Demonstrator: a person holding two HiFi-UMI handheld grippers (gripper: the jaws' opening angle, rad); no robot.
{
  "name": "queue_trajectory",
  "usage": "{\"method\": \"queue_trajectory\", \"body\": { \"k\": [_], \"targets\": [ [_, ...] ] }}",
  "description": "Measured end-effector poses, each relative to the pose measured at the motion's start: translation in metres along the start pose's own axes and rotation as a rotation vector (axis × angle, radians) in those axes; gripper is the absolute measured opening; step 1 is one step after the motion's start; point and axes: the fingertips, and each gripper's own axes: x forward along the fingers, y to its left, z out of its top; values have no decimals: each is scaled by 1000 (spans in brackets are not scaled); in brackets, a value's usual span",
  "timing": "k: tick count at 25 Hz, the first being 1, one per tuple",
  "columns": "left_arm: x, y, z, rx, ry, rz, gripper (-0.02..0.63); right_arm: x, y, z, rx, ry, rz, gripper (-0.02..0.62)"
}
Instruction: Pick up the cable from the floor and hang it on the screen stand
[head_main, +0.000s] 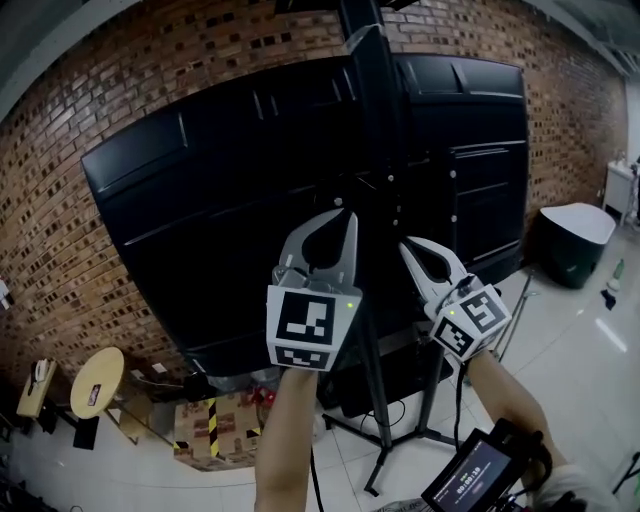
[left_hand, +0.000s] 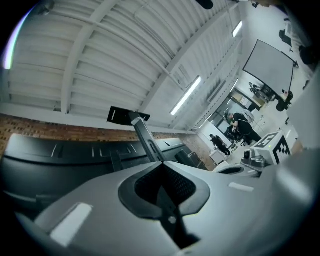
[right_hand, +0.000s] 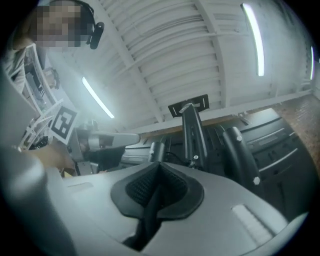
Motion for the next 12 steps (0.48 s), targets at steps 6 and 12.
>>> {"method": "queue_trajectory", "body": {
  "k": [6,12],
  "targets": [
    [-65,-50,-78,-204,72,-7,20,-48,64,-62,142,162,179,3],
    [-142,-101,-169,-428,188,77,18,-98,116,-138,224,309,181,3]
  ]
}}
